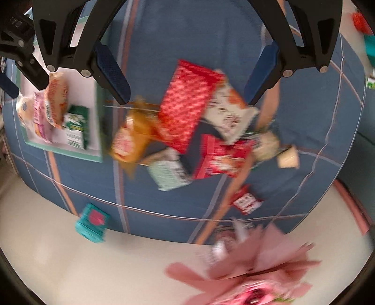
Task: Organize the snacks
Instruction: 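Move both tools over the loose snack pile beside the tray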
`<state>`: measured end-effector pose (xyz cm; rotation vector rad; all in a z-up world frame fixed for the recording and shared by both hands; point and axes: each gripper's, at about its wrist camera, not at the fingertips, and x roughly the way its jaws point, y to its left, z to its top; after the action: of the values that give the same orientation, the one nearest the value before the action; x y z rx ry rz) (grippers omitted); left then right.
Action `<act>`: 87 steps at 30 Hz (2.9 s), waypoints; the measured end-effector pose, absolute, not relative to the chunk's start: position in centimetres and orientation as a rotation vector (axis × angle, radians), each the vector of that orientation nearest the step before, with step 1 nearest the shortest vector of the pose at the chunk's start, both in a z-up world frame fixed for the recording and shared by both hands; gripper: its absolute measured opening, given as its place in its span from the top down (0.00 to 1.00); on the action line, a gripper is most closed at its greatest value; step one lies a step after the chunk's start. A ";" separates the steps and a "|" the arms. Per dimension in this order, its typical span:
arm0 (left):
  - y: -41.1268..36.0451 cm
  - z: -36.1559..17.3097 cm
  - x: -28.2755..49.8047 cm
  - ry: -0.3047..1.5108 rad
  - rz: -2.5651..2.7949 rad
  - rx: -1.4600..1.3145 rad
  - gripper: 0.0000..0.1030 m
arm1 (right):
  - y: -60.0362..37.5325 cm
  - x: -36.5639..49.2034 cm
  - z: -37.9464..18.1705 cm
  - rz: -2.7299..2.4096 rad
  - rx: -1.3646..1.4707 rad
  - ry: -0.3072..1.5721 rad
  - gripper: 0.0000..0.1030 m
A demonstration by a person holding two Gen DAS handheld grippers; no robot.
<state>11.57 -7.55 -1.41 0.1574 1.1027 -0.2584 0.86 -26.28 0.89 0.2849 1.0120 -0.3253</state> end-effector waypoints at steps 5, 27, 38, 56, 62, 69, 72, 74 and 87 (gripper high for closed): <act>-3.2 -1.6 12.9 1.112 -0.191 0.110 0.05 | -22.6 2.7 1.3 -0.254 0.305 0.987 0.00; 3.6 -5.3 16.9 1.222 -0.085 -0.095 0.05 | -14.7 10.8 -3.9 -0.196 0.329 1.083 0.00; 5.4 -6.1 17.9 1.234 -0.059 -0.195 0.05 | -14.1 13.8 -6.8 -0.233 0.346 1.112 0.00; 3.0 -7.0 18.4 1.265 -0.111 -0.189 0.05 | -15.4 14.2 -7.7 -0.235 0.353 1.136 0.21; 1.2 -8.1 18.7 1.291 -0.138 -0.184 0.05 | -15.8 13.8 -7.7 -0.222 0.325 1.137 0.29; -0.8 -9.2 19.1 1.313 -0.140 -0.181 0.05 | -15.9 13.3 -7.5 -0.205 0.284 1.134 0.31; -1.7 -9.4 19.2 1.307 -0.121 -0.142 0.05 | -15.7 13.3 -7.6 -0.201 0.275 1.132 0.31; -2.5 -9.5 19.3 1.304 -0.108 -0.106 0.05 | -15.5 13.2 -7.6 -0.198 0.268 1.130 0.31; -2.1 -9.3 18.9 1.324 -0.122 -0.021 0.05 | -14.7 12.7 -7.9 -0.183 0.240 1.142 0.31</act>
<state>18.94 -2.12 -9.34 -0.0211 1.3236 -0.1216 12.71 -14.74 -7.90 0.2405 1.1416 -0.1828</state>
